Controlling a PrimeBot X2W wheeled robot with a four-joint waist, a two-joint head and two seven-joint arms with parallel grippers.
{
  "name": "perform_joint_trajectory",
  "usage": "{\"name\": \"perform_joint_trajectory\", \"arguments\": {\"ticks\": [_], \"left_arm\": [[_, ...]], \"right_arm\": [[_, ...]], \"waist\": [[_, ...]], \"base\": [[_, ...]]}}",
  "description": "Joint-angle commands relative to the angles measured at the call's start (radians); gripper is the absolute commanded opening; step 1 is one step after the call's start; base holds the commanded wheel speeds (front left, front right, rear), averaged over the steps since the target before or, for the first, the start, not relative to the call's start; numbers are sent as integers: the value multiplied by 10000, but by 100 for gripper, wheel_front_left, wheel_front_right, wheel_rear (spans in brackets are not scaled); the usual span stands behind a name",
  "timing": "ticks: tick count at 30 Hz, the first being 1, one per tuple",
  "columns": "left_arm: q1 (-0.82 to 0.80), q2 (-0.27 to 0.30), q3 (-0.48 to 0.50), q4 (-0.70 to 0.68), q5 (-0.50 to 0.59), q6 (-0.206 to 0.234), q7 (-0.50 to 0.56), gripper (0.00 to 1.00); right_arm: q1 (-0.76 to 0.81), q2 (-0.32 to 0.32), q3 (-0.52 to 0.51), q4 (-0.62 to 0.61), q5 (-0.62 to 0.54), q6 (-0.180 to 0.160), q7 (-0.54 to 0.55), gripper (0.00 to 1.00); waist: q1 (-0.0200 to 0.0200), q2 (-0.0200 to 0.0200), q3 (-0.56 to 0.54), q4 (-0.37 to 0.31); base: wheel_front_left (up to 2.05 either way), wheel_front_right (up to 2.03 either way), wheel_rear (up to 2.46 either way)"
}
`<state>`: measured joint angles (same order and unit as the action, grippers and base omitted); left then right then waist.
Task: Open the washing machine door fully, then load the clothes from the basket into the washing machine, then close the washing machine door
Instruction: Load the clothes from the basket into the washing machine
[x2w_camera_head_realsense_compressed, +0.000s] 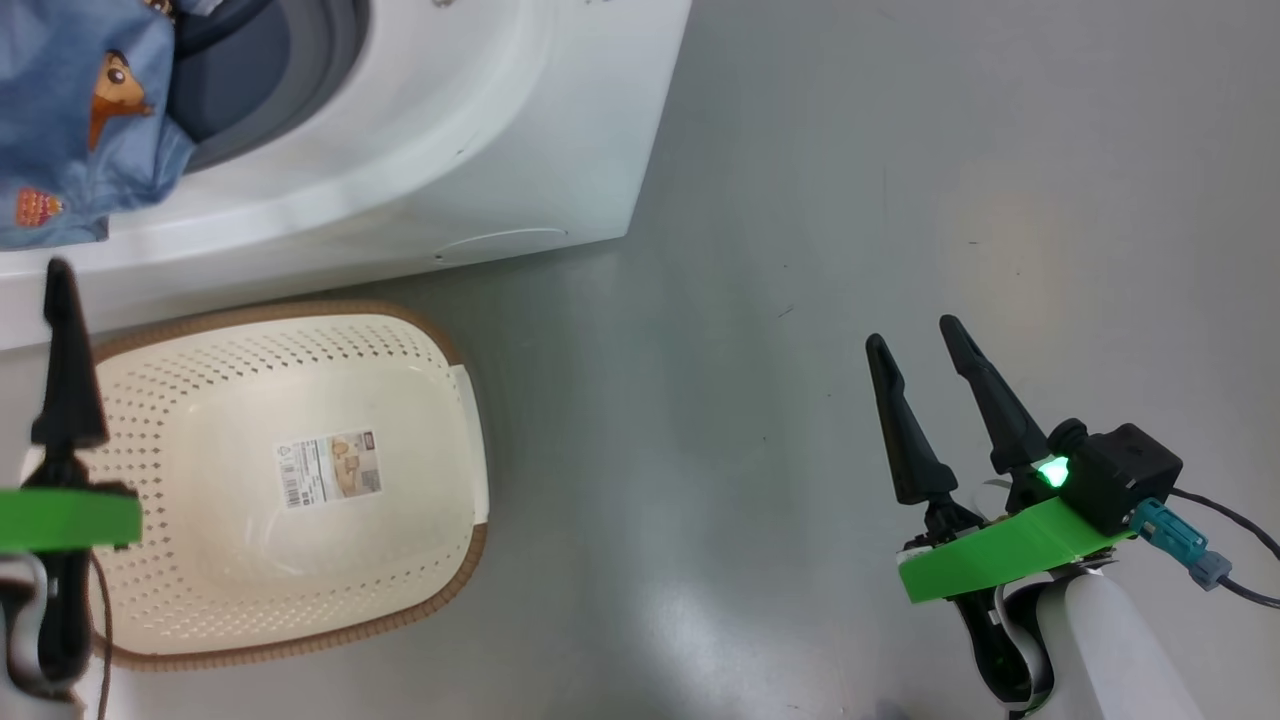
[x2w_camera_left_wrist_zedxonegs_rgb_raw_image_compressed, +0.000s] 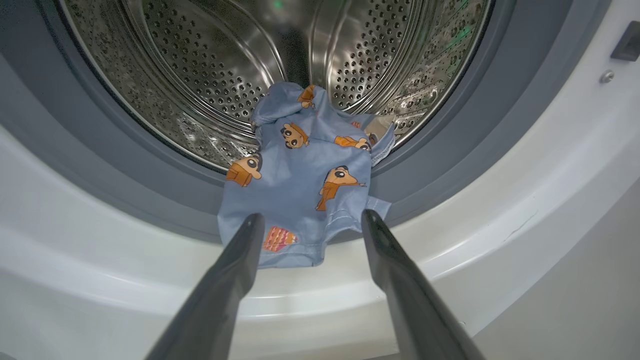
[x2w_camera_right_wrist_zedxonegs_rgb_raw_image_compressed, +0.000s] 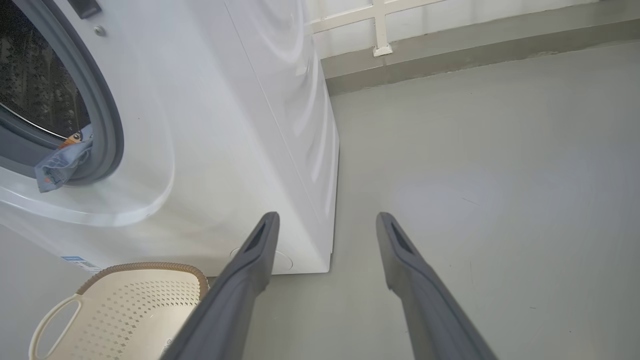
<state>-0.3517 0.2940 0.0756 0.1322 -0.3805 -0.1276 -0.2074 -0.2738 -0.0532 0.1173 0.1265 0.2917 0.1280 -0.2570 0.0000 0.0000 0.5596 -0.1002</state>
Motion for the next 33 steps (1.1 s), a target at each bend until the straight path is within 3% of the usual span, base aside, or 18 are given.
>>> {"name": "perform_joint_trajectory", "arguments": {"ticks": [1, 14, 20, 33], "left_arm": [[-249, 472, 243, -171, 51, -30, 145, 100], [-2183, 1041, -100, 812, -322, 111, 2667, 100], [-2818, 1033, -286, 1556, -832, 105, 4023, 100], [-3607, 914, -217, 2543, -1656, 207, 5089, 100]], "right_arm": [[-12, 30, 251, -186, 51, 27, -48, 100], [8, 30, 251, -238, 192, 27, -48, 100], [17, 30, 280, -245, 230, 27, -48, 100], [40, 30, 314, -275, 306, 27, -48, 100]], "waist": [[0, 0, -6, -32], [0, 0, 44, -168], [0, 0, 85, -205], [0, 0, 247, -288]], "base": [[0, 0, 0], [0, 0, 0], [0, 0, 0], [0, 0, 0]]}}
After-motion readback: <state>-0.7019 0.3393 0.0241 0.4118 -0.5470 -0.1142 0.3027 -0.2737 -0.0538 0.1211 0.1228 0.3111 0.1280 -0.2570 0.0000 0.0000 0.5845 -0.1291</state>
